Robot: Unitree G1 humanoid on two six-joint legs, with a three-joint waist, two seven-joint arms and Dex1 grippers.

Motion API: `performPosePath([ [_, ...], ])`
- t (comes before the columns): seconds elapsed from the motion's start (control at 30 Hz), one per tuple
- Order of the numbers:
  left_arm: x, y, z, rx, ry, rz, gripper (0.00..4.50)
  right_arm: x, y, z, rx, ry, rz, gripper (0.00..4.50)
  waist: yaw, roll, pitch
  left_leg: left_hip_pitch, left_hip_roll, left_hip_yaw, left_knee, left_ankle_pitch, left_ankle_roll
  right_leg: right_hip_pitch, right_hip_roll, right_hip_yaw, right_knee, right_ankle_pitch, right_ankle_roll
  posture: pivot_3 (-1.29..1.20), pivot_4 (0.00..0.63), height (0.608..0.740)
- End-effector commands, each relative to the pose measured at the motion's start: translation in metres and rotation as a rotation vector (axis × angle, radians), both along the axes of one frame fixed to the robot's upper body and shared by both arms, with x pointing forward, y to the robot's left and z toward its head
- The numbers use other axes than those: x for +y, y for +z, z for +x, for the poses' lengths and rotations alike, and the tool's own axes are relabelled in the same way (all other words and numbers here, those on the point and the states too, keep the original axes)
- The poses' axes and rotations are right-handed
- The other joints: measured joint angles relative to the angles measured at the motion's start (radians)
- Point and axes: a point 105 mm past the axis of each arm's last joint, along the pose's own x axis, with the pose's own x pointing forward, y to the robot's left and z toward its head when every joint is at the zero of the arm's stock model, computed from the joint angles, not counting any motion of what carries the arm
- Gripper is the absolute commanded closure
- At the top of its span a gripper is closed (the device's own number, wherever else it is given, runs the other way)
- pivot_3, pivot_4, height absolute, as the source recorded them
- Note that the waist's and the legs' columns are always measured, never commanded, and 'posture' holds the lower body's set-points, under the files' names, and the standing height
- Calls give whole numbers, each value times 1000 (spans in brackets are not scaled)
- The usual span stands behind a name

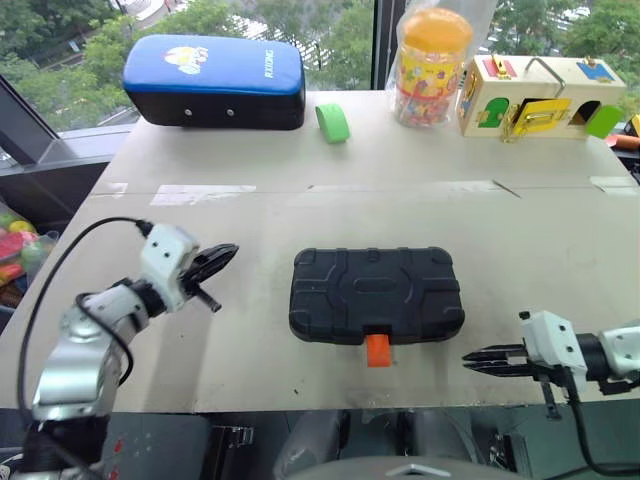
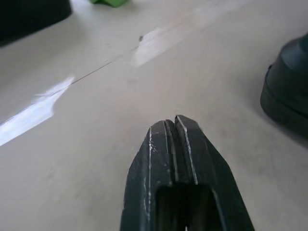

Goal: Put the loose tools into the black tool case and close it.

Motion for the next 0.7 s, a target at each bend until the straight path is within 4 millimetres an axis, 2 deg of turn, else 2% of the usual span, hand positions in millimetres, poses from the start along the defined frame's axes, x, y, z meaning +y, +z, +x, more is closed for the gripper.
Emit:
performPosePath([
  [0.03,-31,-4,26,30,-132,2,4413,11,-5,7,-19,26,-15,4500,3,-1,0,-2,0,-1,0,0,0,-1,0,-1,0,0,0,0,150,735],
  [0.17,-57,-15,41,59,-243,34,4413,15,-10,21,-54,23,-30,4500,-2,-1,0,-4,-1,-1,0,0,0,-3,0,-1,-1,0,0,0,150,735],
  [0.27,-79,-25,46,106,-329,36,4413,15,-11,41,-95,-11,-31,4500,-22,-2,1,-4,-1,-2,-1,0,0,-3,0,-1,-1,0,0,0,150,735],
  [0.33,-93,-34,37,169,-430,41,4413,15,-10,55,-138,-45,-37,4500,-26,-3,1,-3,-1,-2,0,1,-1,-3,0,-1,1,0,0,0,150,735],
  [0.4,-100,-40,19,250,-530,44,4413,12,-9,72,-194,-92,-48,4500,-28,-3,1,-3,-1,-1,0,1,-1,-2,0,0,1,0,1,0,150,735],
  [0.5,-103,-42,-6,344,-624,41,4413,8,-4,97,-268,-187,-42,4500,-38,-3,1,-3,-1,-1,0,1,-1,-3,0,1,1,0,1,0,150,735],
  [0.57,-103,-40,-15,355,-633,39,4413,4,-1,110,-296,-240,-33,4500,-45,-2,1,-3,-1,-2,-1,1,-1,-4,0,0,0,0,1,0,150,735],
  [0.63,-101,-32,-15,335,-603,17,4413,1,3,114,-289,-258,-19,4500,-45,-1,2,-3,-1,-1,-2,1,-1,-4,-1,1,0,0,1,0,150,735],
  [0.7,-98,-21,-13,309,-567,-11,4413,-1,6,109,-265,-246,-1,4500,-41,-1,2,-5,-1,-3,-1,1,-1,-4,-1,2,0,0,1,0,150,735],
])
